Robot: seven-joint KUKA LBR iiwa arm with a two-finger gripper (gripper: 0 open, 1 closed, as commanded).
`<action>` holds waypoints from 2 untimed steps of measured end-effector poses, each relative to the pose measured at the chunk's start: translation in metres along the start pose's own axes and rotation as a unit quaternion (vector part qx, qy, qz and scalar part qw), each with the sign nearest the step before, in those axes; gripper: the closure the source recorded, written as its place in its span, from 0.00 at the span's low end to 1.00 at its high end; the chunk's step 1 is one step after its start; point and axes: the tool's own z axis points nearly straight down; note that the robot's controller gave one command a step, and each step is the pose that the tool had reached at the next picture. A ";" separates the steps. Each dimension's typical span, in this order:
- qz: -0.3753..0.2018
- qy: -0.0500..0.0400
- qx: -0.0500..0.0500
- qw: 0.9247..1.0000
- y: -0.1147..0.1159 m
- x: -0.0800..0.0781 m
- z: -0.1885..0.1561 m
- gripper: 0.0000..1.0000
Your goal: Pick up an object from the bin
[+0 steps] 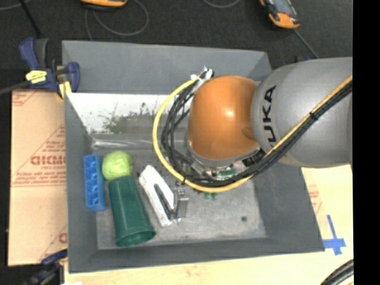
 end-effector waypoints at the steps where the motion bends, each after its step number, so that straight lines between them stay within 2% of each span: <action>1: 0.008 0.008 0.002 1.000 -0.012 -0.007 -0.021 0.00; 2: 0.023 0.004 0.001 1.000 -0.007 -0.026 -0.084 0.00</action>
Offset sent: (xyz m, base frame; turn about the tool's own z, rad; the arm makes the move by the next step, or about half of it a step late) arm 0.0405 0.0004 0.1319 0.0732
